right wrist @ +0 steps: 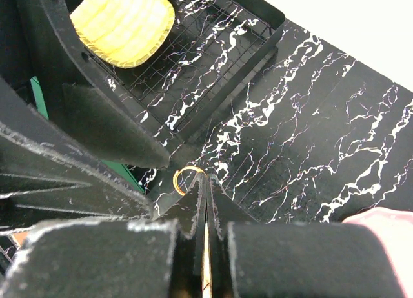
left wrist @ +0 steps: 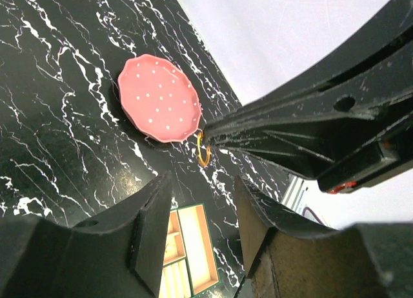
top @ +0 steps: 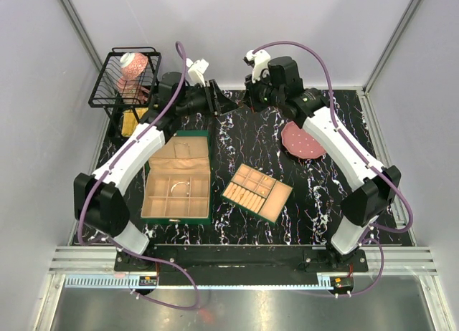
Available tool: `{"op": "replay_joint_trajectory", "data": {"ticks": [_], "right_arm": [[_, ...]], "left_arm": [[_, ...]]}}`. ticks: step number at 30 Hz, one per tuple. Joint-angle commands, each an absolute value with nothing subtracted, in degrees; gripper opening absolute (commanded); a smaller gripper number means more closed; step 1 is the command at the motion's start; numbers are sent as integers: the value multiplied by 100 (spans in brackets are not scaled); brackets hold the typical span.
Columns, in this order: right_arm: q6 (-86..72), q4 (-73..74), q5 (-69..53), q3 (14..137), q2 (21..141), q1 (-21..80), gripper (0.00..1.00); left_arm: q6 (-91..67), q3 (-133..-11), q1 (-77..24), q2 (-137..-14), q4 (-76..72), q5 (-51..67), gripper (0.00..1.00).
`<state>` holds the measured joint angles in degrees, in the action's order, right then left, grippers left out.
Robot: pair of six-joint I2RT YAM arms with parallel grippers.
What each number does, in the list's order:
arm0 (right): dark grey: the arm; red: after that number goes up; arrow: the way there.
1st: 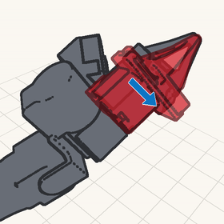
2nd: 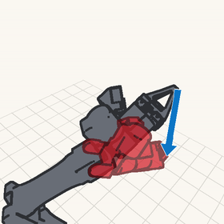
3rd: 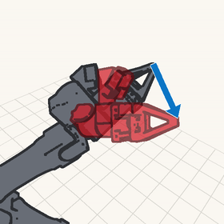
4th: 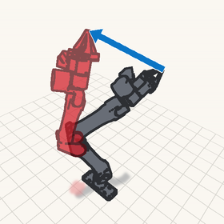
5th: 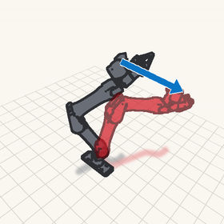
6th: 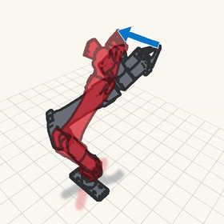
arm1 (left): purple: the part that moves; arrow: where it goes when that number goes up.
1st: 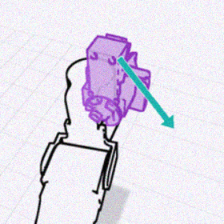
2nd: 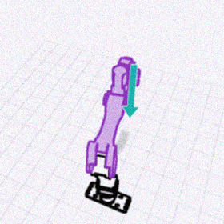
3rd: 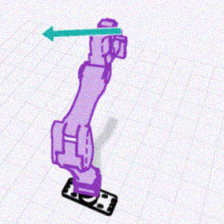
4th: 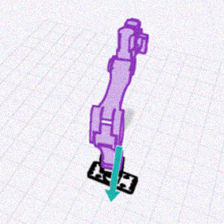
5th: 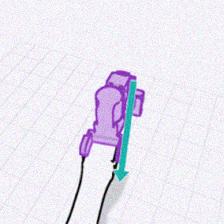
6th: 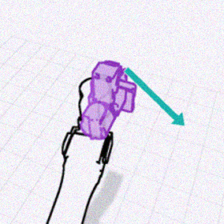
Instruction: Organize the mixed jewelry
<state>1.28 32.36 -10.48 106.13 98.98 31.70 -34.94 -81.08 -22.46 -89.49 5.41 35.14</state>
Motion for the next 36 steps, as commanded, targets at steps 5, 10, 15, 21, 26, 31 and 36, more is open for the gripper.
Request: {"op": "replay_joint_trajectory", "data": {"ticks": [5,10,15,21,26,31,36], "right_arm": [[35,3015,-1072,10565,9607,3146,0],[-114,3023,-1037,10582,9615,3146,0],[-105,3032,-1019,10591,9642,3146,0],[-97,3032,-1002,10573,9668,3146,0],[-105,3024,-1002,10556,9659,3155,0],[-114,2997,-993,10529,9642,3146,0],[-132,2988,-1080,10494,9598,3155,0]], "left_arm": [[-3700,-8578,-2303,-9184,88,3384,43],[-3727,-8666,-2329,-9263,79,3384,38],[-3753,-8692,-2355,-9325,97,3393,35],[-3753,-8657,-2364,-9351,132,3401,31],[-3788,-8684,-2364,-9369,106,3445,20],[-3806,-8710,-2382,-9404,97,3480,9],[-3823,-8736,-2417,-9440,79,3498,0]]}}
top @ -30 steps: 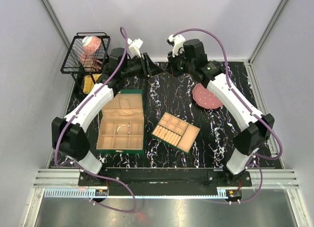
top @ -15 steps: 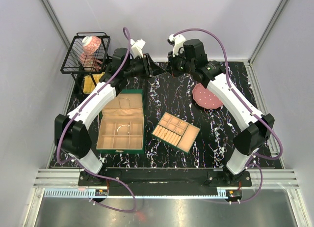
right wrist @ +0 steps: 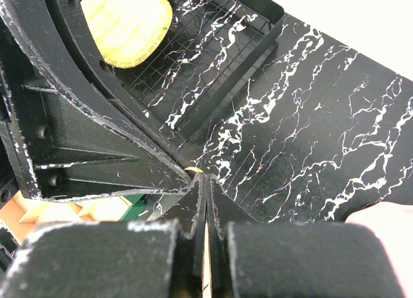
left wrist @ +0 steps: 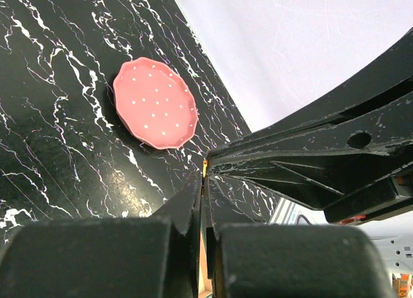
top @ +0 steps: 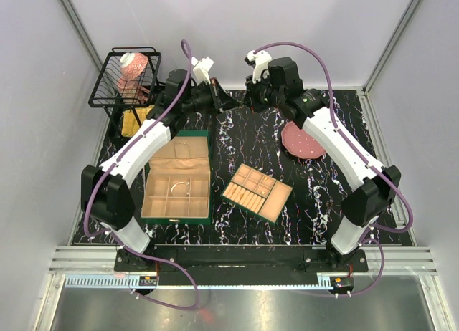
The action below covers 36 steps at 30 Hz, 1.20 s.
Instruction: Organize the mixed jewelry
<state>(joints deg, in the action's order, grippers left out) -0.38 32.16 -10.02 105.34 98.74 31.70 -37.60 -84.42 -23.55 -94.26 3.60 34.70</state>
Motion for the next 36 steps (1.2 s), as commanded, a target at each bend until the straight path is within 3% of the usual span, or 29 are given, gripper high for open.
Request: {"op": "replay_joint_trajectory", "data": {"ticks": [1,5,6,9,14,22,29,36], "right_arm": [[-106,2980,-1125,10485,9598,3155,0],[-35,2988,-1248,10442,9431,3155,12],[-35,2988,-1257,10433,9396,3147,22],[158,3049,-1231,10415,9229,3138,31],[351,3067,-1151,10345,8799,3146,35],[483,3146,-2389,10046,8306,3103,37],[387,3112,-3558,9879,8297,3041,41],[273,2980,-3990,9703,8323,3006,43]], "left_arm": [[-3823,-8736,-2417,-9448,70,3498,0],[-3701,-8754,-2408,-9440,61,3568,0],[-3648,-8763,-2400,-9413,79,3568,0],[-3507,-8754,-2356,-9378,105,3656,0],[-3542,-8745,-2162,-9395,26,4375,0],[-2989,-8869,-1881,-9352,53,6229,0],[-2848,-8351,-1837,-8842,-562,6951,0],[-2830,-7990,-1811,-8464,-1002,7426,0]]}}
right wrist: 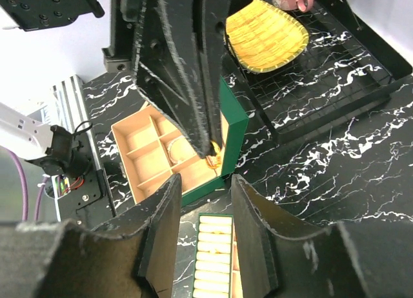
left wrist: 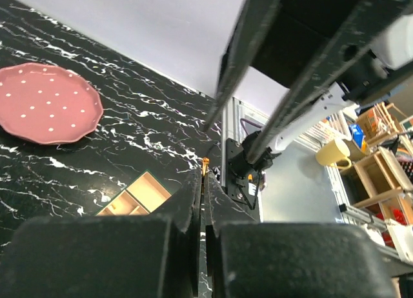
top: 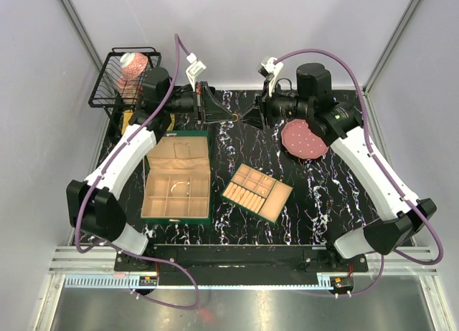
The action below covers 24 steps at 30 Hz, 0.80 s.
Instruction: Organize the mixed jewelry
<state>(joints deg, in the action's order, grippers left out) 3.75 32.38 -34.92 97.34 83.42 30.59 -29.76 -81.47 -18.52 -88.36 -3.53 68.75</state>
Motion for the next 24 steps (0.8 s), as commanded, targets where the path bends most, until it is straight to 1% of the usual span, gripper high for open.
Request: {"op": "replay_joint_trajectory", "data": {"ticks": [1,9,13,20,24], "right_arm": [[264,2971,-4034,9703,8332,2997,43],[141,2909,-4245,9747,8463,2988,43],[70,2857,-4701,9756,8552,2988,43],[35,2777,-4491,9712,8604,2980,43],[35,2786,-4509,9747,8675,2988,40]], "left_arm": [[-2813,-7946,-1811,-8438,-1019,7453,0],[-2751,-7831,-1811,-8306,-1019,7462,0],[-2760,-7752,-1819,-8279,-1055,7427,0],[-2725,-7699,-1819,-8226,-1055,7409,0],[-2760,-7699,-1819,-8244,-1081,7400,0]]}}
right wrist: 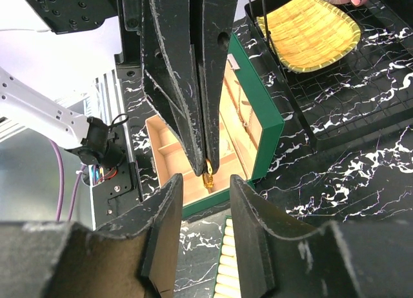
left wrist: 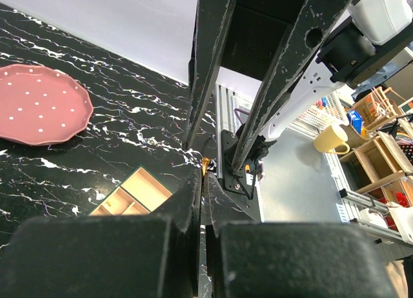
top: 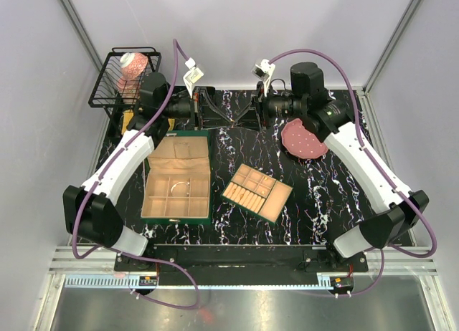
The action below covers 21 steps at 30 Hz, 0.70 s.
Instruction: Organize the mixed jewelry
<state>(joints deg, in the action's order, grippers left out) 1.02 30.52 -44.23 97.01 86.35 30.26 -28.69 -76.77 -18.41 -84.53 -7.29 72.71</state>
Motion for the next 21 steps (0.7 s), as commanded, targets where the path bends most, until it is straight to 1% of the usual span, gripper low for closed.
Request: {"op": "replay_joint_trajectory", "data": {"ticks": [1,10,16,21], "right_arm": [[26,2786,-4517,9747,8675,2980,40],[35,2769,-4684,9747,8754,2988,29],[26,2777,-4711,9747,8736,2980,27],[35,2786,-4737,9747,8745,2988,16]], "left_arm": [[-2760,-7708,-1828,-8244,-1090,7409,0],[-2935,-7655,-1828,-8244,-1309,7418,0],[-2936,-7620,-1828,-8244,-1336,7427,0],[-2936,-7620,-1828,-8244,-1345,7427,0]]}}
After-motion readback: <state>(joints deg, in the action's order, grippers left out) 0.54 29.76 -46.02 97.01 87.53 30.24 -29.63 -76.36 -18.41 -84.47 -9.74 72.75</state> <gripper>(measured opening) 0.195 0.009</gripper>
